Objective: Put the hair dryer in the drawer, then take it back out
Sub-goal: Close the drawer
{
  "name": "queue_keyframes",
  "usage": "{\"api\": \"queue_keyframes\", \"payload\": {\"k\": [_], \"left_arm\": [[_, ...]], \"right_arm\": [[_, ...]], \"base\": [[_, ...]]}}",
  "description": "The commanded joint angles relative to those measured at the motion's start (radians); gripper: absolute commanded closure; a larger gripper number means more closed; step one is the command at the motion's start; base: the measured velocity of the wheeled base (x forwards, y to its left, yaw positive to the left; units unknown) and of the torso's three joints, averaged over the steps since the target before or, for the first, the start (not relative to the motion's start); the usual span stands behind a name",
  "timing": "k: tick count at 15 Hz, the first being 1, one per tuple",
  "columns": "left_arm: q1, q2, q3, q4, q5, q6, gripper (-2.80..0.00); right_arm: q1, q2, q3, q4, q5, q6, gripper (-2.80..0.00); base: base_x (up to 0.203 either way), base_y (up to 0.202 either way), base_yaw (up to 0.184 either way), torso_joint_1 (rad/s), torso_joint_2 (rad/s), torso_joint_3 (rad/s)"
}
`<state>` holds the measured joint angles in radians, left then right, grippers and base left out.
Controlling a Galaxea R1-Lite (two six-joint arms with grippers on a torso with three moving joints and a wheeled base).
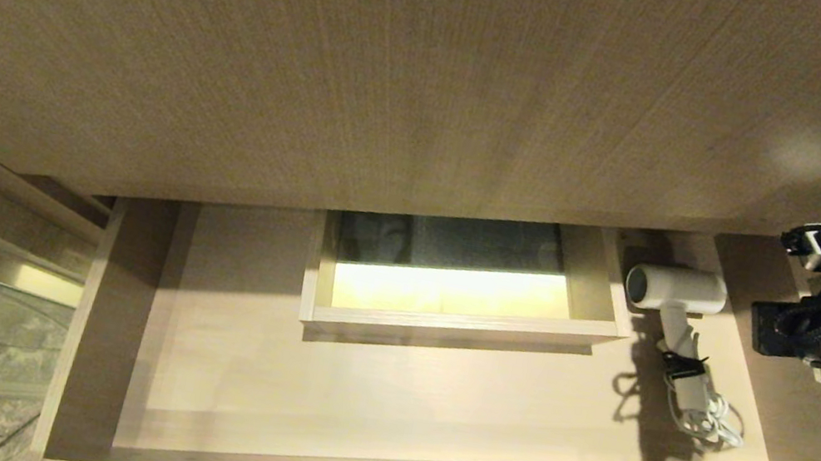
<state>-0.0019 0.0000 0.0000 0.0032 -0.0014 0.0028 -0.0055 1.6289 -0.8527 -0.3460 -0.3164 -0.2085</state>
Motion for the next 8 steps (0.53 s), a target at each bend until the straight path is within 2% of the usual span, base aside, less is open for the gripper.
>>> {"api": "queue_keyframes", "payload": {"k": [1,3,8], "left_arm": [[0.000,0.000,0.001,0.000,0.000,0.000,0.00],[0.000,0.000,0.001,0.000,0.000,0.000,0.00],[0.000,0.000,0.001,0.000,0.000,0.000,0.00]], "right_arm": [[0.009,-0.136,0.076,-0.001,-0.001,-0.005,0.00],[0.015,-0.254,0.167,0.016,0.006,-0.020,0.00],[0.019,-0.482,0.326,0.187,0.001,-0.047,0.00]], "base": [[0.000,0.000,0.000,0.000,0.00,0.000],[0.000,0.000,0.000,0.000,0.00,0.000],[0.000,0.000,0.000,0.000,0.00,0.000]]}}
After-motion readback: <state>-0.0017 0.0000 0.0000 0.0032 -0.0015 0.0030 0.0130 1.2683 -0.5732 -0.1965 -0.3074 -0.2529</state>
